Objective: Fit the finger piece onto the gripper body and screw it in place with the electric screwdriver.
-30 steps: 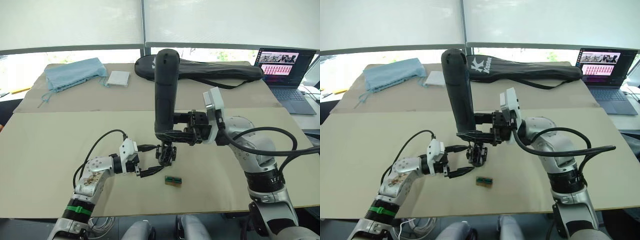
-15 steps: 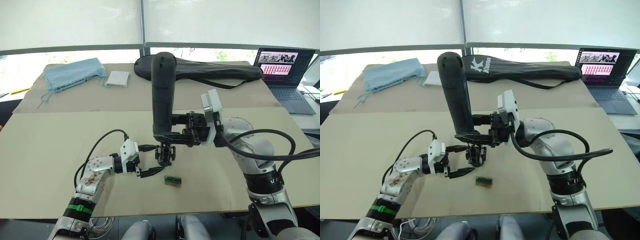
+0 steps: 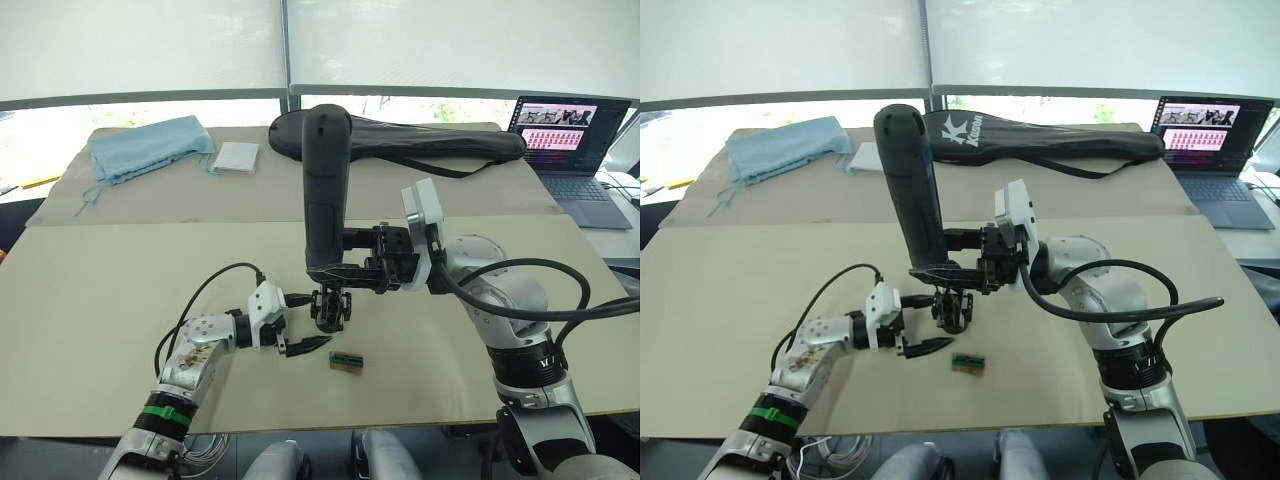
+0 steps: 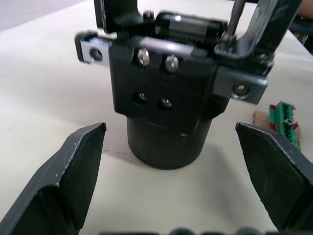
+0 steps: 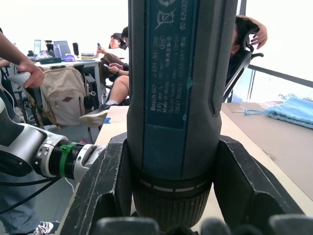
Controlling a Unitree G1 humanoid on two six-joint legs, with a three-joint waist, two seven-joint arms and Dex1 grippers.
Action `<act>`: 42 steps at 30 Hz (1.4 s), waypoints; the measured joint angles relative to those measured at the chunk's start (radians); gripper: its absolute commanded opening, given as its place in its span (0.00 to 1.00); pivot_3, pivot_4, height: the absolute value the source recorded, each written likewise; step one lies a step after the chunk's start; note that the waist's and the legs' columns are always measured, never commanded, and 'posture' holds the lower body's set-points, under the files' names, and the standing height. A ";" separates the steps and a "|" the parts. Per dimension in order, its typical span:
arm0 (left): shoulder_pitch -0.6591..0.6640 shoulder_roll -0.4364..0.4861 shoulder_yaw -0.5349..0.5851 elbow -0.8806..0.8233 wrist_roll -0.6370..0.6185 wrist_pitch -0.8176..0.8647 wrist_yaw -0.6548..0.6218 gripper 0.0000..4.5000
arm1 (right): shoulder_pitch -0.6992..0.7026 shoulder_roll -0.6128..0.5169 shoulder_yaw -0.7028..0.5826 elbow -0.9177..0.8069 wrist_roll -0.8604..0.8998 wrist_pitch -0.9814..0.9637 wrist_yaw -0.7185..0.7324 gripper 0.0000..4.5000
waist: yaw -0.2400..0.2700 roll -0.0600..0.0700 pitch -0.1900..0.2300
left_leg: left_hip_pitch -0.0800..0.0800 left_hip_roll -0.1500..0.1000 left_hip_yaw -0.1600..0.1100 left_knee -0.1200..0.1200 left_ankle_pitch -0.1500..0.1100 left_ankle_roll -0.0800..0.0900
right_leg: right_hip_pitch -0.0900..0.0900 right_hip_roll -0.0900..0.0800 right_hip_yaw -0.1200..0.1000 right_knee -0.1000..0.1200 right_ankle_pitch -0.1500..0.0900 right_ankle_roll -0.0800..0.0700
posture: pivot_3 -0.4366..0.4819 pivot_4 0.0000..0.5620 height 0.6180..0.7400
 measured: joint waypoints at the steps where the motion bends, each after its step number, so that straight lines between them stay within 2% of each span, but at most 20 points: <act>1: -0.004 -0.003 0.000 0.004 0.006 -0.004 0.002 1.00 | 0.000 0.000 0.000 0.000 0.000 0.000 0.000 0.42 | 0.000 0.000 0.000 | 0.000 0.000 0.000 0.000 0.000 0.000 | 0.000 0.000 0.000 0.000 0.000 0.000 | 0.48 0.27 1.00; 17: -0.086 -0.055 -0.019 0.129 0.056 -0.084 -0.017 1.00 | 0.000 -0.001 0.002 0.000 -0.004 0.000 -0.008 0.42 | 0.004 0.000 -0.001 | 0.000 0.000 0.000 0.001 0.000 0.000 | 0.001 0.000 0.000 0.000 0.000 0.000 | 0.48 0.27 1.00; 29: -0.123 -0.052 -0.020 0.178 0.050 -0.088 -0.126 1.00 | 0.004 -0.004 0.002 -0.005 -0.003 0.000 -0.010 0.42 | 0.002 0.000 -0.001 | 0.000 0.000 0.000 0.001 0.000 0.000 | 0.001 0.000 0.000 0.000 0.000 0.000 | 0.48 0.27 1.00; 39: -0.121 -0.053 -0.019 0.179 0.056 -0.089 -0.120 1.00 | 0.012 -0.005 0.002 -0.016 -0.003 0.000 -0.018 0.42 | 0.003 0.001 -0.002 | 0.001 0.000 0.000 0.001 0.000 0.000 | 0.002 0.000 0.000 0.000 0.000 0.000 | 0.48 0.27 1.00; 42: -0.121 -0.053 -0.020 0.181 0.063 -0.092 -0.111 0.81 | 0.014 -0.006 0.002 -0.016 -0.003 0.000 -0.019 0.42 | 0.003 0.001 -0.002 | 0.002 0.000 0.000 0.001 0.000 0.000 | 0.003 0.000 0.000 0.000 0.000 0.000 | 0.48 0.27 1.00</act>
